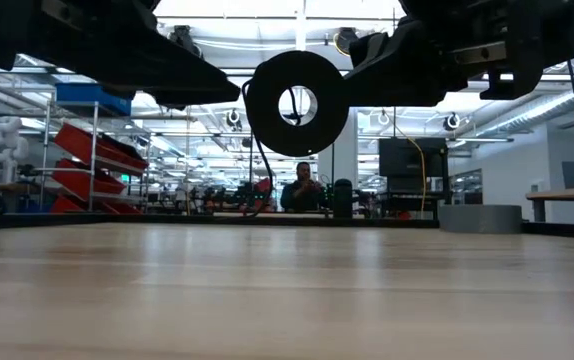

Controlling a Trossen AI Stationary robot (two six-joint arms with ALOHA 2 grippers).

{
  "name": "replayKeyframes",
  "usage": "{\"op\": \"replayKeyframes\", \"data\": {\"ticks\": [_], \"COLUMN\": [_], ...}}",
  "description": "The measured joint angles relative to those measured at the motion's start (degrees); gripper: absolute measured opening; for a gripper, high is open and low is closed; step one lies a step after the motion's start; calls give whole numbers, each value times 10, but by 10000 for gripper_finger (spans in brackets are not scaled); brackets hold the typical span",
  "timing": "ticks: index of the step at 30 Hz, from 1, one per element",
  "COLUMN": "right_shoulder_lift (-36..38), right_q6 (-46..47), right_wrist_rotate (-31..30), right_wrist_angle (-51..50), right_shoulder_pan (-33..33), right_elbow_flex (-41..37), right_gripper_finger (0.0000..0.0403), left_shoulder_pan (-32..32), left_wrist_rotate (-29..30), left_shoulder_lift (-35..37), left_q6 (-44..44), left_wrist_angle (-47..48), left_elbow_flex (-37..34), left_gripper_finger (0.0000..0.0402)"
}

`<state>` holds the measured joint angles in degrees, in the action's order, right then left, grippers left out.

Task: Coil cords
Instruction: Uncoil the black wire from the spool

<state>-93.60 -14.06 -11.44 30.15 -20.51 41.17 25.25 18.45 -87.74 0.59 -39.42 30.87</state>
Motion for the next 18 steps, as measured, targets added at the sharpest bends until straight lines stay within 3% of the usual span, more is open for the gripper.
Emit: {"op": "replayKeyframes", "data": {"ticks": [5,18], "right_shoulder_lift": [0,0], "right_q6": [6,6], "right_wrist_rotate": [0,0], "right_wrist_angle": [0,6], "right_shoulder_pan": [0,0], "right_elbow_flex": [0,0], "right_gripper_finger": [0,0], "left_shoulder_pan": [0,0], "left_wrist_rotate": [29,32], "left_shoulder_lift": [0,0], "left_q6": [-3,-3], "left_wrist_angle": [-10,-23], "left_elbow_flex": [0,17], "left_gripper_finger": [173,173]}}
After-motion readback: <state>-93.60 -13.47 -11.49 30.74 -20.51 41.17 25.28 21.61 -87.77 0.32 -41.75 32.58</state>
